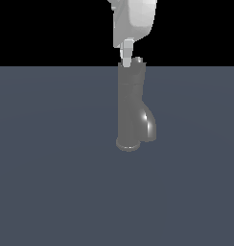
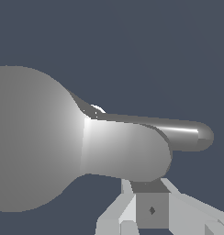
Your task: Turn on the faucet by rotating a designated handle.
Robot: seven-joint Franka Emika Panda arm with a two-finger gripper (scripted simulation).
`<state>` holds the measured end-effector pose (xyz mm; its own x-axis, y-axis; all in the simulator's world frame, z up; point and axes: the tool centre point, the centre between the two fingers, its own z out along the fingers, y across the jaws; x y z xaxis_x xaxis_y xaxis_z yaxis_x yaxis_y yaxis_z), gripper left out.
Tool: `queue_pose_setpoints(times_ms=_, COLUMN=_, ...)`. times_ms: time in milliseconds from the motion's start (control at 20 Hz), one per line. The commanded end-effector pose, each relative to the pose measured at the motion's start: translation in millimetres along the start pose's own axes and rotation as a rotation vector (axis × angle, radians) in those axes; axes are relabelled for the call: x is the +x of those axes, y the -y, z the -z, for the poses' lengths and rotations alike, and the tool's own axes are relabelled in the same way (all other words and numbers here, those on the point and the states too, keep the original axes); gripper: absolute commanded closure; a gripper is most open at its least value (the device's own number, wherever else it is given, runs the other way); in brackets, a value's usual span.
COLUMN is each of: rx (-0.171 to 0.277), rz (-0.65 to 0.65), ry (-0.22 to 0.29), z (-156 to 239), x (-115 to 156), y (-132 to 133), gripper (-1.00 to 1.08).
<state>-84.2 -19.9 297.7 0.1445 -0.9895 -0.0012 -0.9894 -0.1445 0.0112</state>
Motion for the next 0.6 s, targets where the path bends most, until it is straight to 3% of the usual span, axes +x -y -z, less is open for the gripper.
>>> queue_pose_setpoints(times_ms=0, rx=0.006, rz=-0.037, ry=0.000, z=0.1, x=28.3, y=3.0, gripper=1.08)
queue_pose_setpoints(times_ms=550, rx=0.010, rz=-0.078, ry=-0.001, z=0.4, x=90.2, y=16.6, gripper=1.08)
